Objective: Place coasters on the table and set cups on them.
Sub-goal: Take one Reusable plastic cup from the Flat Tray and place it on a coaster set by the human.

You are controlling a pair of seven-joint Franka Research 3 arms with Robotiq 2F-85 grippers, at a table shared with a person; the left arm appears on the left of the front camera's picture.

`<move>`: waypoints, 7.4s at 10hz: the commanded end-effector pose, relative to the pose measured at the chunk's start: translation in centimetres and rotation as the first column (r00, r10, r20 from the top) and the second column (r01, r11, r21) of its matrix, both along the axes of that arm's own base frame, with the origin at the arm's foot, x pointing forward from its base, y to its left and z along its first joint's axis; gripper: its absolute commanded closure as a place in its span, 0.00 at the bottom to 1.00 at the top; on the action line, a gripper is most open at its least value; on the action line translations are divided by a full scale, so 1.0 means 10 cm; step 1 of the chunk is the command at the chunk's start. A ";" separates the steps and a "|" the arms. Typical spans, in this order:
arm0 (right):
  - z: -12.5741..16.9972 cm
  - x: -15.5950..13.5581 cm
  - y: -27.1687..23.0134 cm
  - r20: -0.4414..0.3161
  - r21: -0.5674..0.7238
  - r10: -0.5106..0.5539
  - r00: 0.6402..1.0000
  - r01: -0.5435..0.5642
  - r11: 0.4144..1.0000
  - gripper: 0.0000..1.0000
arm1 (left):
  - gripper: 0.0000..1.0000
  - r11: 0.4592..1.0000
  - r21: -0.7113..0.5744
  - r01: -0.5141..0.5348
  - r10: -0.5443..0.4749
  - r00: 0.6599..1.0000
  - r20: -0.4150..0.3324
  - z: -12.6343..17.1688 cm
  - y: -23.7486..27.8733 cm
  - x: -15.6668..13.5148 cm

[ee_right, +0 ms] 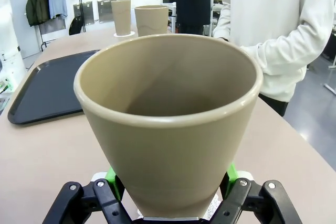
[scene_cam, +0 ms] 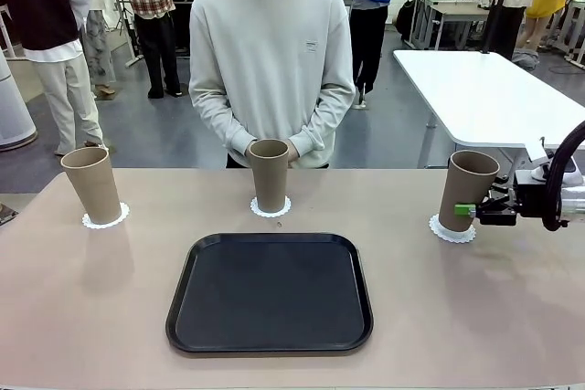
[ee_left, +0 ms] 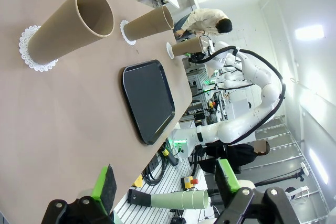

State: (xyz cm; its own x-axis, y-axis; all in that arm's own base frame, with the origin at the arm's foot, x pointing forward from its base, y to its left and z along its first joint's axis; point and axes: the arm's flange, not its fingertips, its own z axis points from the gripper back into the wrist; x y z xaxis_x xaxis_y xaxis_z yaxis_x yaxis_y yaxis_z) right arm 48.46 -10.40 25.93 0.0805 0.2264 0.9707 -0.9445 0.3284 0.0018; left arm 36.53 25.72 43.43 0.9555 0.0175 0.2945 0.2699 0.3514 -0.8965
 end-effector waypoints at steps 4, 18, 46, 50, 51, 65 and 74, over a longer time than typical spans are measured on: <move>-0.05 0.12 0.00 -0.013 0.015 -0.028 1.000 0.029 0.999 0.17 | 0.00 1.000 -0.004 -0.004 0.004 1.000 0.004 0.02 0.01 -0.01; -0.12 0.14 0.02 -0.078 -0.004 -0.051 0.996 0.051 0.999 0.17 | 0.00 1.000 -0.004 -0.004 0.004 1.000 0.004 0.02 0.01 -0.01; -0.19 -0.03 -0.29 -0.106 0.016 -0.006 0.994 0.008 1.000 0.00 | 0.00 1.000 -0.004 -0.004 0.004 1.000 0.004 0.02 0.01 -0.01; -0.19 -0.08 -0.38 -0.113 0.024 -0.014 0.993 0.017 1.000 0.00 | 0.00 1.000 -0.004 -0.004 0.004 1.000 0.004 0.02 0.01 -0.01; -0.19 -0.10 -0.42 -0.113 0.021 -0.021 0.993 0.024 0.999 0.00 | 0.00 1.000 -0.004 -0.004 0.004 1.000 0.004 0.02 0.01 -0.01; 2.14 -1.06 0.18 -0.335 -0.619 -0.401 0.853 0.122 0.776 0.00 | 0.00 1.000 -0.004 -0.004 0.004 1.000 0.004 0.02 0.01 -0.01; 2.30 -1.04 0.35 -0.321 -0.638 -0.412 0.852 0.127 0.760 0.00 | 0.00 1.000 -0.004 -0.004 0.004 1.000 0.004 0.02 0.01 -0.01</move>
